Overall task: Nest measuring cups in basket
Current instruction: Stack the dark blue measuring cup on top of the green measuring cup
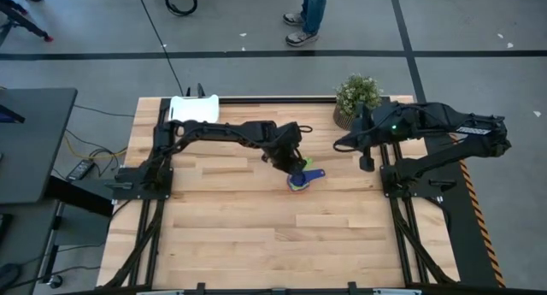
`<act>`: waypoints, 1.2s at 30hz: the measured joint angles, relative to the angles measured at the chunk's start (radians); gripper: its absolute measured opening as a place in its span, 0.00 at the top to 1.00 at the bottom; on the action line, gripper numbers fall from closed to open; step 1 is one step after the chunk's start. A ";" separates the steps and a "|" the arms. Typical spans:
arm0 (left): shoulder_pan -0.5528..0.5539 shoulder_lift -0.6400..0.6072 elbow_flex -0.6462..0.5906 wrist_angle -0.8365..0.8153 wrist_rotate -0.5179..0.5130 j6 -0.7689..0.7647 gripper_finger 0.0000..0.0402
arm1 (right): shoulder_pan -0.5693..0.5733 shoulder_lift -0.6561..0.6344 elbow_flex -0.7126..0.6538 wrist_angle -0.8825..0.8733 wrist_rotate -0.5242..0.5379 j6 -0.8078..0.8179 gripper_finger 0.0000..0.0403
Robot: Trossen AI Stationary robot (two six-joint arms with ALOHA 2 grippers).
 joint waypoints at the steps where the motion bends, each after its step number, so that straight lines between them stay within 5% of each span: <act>1: 0.005 0.000 0.000 -0.004 0.009 0.009 0.75 | 0.000 0.007 0.000 -0.026 -0.005 0.021 0.99; 10: 0.041 -0.009 0.000 -0.125 0.030 0.190 0.98 | 0.000 0.089 -0.001 -0.143 -0.106 0.119 1.00; 24: 0.191 -0.045 -0.001 -0.283 0.031 0.573 0.99 | -0.004 0.302 -0.020 -0.112 -0.218 0.482 1.00; 36: 0.237 -0.046 -0.001 -0.362 0.054 0.798 0.99 | -0.095 0.275 -0.306 0.221 -0.273 0.620 1.00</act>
